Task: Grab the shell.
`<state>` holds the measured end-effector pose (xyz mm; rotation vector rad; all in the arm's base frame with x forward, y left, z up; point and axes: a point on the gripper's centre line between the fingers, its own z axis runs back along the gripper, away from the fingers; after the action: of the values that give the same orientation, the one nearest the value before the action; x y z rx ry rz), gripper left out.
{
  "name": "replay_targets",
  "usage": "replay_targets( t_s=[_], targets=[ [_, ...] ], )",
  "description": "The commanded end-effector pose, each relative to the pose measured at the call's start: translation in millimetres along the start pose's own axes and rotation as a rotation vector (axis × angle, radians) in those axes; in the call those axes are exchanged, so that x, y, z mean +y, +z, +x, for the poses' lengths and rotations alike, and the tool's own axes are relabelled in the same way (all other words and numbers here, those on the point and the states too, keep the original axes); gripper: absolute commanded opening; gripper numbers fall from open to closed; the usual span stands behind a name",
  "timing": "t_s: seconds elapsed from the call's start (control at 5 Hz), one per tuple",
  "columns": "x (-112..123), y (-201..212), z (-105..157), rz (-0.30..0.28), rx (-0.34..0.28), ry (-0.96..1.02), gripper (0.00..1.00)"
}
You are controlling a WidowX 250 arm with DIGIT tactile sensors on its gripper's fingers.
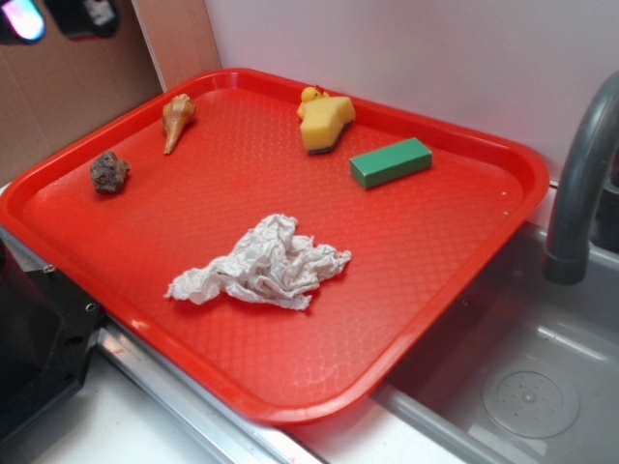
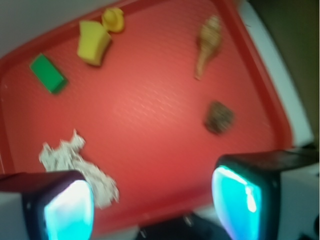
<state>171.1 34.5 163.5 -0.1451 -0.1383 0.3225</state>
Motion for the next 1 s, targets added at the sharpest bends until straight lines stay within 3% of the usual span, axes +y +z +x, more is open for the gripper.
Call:
replay_targets(
  t_s=[0.0,0.6,0.8],
  targets=[
    [27.5,-36.2,53.7,0.067,-0.121,0.117,1.00],
    [27.5,-36.2,53.7,0.067,-0.121,0.117,1.00],
    [54.4,-49.0,72.8,0.060,-0.209,0.216,1.00]
  ],
)
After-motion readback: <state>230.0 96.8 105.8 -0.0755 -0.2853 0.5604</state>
